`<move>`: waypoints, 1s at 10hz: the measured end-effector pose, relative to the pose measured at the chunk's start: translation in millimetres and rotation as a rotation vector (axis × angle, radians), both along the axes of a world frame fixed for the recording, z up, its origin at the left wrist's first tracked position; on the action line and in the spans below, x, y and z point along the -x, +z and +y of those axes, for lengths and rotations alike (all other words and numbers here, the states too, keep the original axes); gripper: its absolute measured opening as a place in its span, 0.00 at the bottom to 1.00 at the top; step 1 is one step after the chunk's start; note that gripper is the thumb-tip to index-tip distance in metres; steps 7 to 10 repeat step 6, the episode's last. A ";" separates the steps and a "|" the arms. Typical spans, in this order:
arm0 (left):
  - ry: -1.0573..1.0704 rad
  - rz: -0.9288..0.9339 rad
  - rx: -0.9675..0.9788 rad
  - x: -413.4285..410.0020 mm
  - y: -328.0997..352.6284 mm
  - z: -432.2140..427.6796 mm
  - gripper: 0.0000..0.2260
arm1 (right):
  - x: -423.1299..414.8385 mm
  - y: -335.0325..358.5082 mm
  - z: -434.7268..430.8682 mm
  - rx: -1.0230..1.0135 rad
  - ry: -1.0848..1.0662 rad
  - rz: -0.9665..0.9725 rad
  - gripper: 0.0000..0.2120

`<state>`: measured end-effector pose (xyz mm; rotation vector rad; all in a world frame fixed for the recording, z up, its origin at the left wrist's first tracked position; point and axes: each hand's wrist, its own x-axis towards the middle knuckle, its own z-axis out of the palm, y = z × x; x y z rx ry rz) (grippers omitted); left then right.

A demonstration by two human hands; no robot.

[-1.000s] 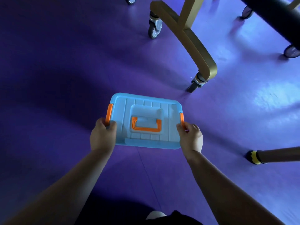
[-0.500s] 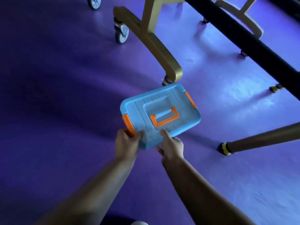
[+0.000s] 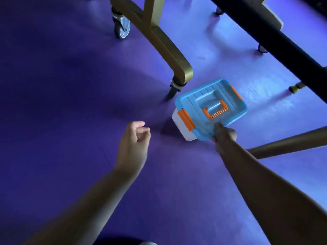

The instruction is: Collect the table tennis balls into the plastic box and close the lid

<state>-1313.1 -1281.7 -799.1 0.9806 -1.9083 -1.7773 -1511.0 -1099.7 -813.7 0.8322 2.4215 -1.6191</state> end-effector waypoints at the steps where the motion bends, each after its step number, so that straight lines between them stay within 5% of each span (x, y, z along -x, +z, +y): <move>1: 0.038 -0.018 -0.036 -5.6 0.1 -14.1 0.08 | 18.3 -0.8 -1.2 -0.026 -0.007 -0.035 0.13; 3: 0.095 -0.017 -0.118 -10.6 -7.8 -32.8 0.09 | 28.3 -13.4 -4.4 0.002 0.059 -0.113 0.17; 5: 0.035 -0.059 -0.168 -22.3 -7.0 -54.3 0.11 | 1.1 -15.3 -13.6 -0.355 0.109 -0.047 0.24; 10: 0.071 -0.149 -0.187 -39.1 -2.5 -73.5 0.09 | -23.8 -9.7 -22.0 -0.387 0.126 -0.050 0.25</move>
